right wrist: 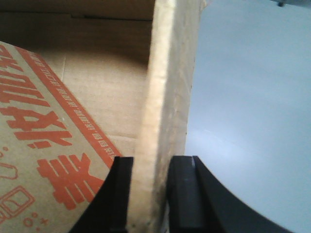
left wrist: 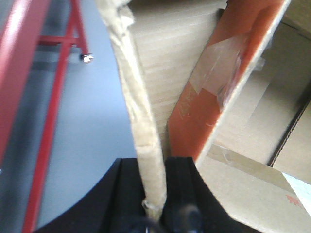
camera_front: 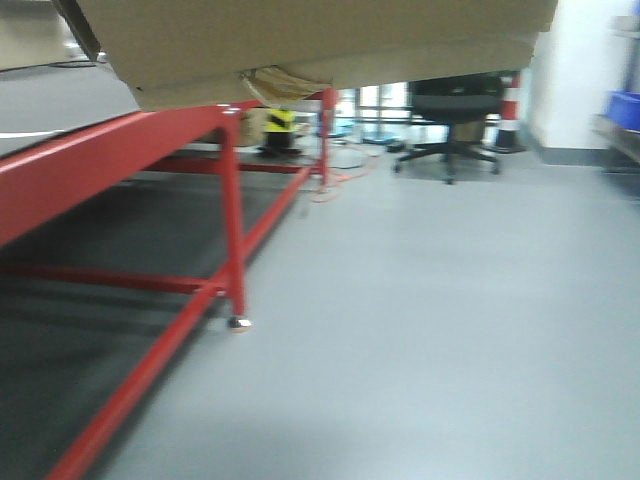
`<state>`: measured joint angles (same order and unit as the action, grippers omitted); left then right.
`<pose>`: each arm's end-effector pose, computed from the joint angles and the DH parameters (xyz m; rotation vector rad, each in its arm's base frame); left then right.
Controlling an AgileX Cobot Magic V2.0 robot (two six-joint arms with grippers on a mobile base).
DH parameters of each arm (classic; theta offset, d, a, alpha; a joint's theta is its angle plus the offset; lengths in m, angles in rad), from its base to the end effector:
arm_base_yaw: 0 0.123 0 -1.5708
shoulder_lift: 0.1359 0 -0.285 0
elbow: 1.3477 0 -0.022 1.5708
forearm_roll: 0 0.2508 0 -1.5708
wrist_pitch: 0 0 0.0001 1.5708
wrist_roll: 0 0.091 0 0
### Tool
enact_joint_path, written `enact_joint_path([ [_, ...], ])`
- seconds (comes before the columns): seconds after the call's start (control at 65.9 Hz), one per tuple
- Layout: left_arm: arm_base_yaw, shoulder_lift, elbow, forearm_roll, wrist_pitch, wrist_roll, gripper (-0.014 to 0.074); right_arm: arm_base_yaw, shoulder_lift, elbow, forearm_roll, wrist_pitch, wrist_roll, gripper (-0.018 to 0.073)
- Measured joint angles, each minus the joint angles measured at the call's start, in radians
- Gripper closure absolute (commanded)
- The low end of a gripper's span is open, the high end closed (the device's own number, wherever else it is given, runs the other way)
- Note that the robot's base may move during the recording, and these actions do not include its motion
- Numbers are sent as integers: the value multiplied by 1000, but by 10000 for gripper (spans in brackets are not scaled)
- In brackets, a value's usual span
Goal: Stack two boxes on right shelf middle
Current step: 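Carry the held boxes while the base drives to the steel shelf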
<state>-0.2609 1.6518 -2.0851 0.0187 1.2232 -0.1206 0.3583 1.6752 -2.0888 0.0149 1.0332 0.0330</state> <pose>0.3263 -0.0855 0.4863 0.1578 2.2741 -0.1774 0.3326 0.1258 0.4933 -0.3419 2.0854 0.2526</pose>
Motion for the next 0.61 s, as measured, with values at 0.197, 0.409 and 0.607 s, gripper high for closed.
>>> enact_joint_path([
  [0.197,0,0,0,1,0,-2,707,0,0,0,0,0,0,713],
  [0.409,0,0,0,1,0,-2,707,0,0,0,0,0,0,713],
  [0.607,0,0,0,1,0,-2,707,0,0,0,0,0,0,713],
])
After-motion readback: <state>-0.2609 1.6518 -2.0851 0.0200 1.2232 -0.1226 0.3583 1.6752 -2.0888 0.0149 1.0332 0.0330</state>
